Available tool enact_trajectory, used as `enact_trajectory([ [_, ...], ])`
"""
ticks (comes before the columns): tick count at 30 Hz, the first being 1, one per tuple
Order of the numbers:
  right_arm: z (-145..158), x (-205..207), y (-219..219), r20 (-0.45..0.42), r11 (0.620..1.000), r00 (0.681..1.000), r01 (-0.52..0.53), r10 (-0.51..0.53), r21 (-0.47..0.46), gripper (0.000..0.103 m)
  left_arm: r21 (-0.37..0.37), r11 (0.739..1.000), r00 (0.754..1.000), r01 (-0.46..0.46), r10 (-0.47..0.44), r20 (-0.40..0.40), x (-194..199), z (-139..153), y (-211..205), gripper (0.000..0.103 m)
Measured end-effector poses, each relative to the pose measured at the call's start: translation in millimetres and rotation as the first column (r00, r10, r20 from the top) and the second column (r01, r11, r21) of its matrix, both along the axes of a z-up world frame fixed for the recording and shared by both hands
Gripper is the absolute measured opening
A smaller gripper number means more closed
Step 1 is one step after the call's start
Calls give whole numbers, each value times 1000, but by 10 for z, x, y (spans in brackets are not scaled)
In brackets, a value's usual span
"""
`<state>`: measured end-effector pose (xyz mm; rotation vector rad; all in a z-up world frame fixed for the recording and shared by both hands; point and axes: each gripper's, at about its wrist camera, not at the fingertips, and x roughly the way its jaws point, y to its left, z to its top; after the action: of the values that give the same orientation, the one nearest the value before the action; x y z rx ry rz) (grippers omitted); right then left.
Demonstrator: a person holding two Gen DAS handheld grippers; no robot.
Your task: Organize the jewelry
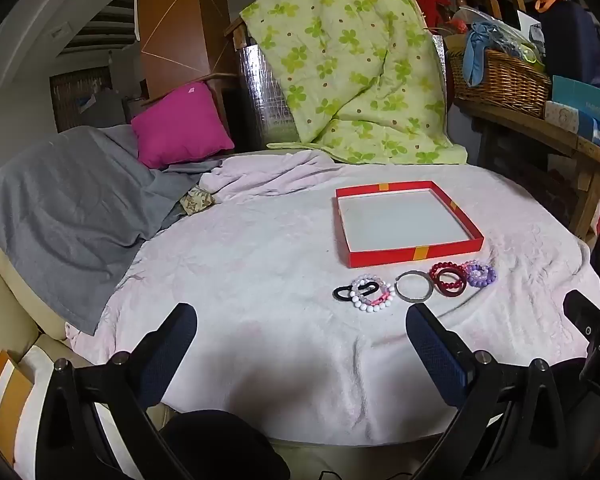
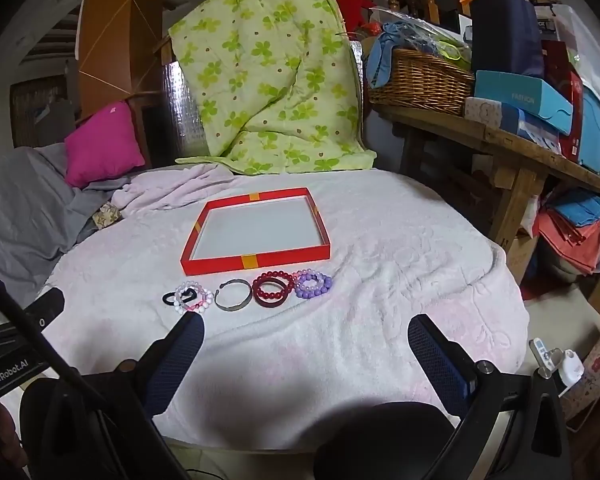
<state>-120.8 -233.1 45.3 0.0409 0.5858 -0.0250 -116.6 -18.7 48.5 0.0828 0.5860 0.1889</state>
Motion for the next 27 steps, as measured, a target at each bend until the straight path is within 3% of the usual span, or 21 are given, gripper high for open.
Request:
enact_trajectory([
  [18,-69,62,-18,-32,1000,999,14,-14,-1,103,40,999,999,34,-34,-11,28,-85,-105,103],
  [27,-114,106,0,-7,1000,1000,16,-16,-4,103,42,999,999,34,-33,-19,65,-142,-84,103],
])
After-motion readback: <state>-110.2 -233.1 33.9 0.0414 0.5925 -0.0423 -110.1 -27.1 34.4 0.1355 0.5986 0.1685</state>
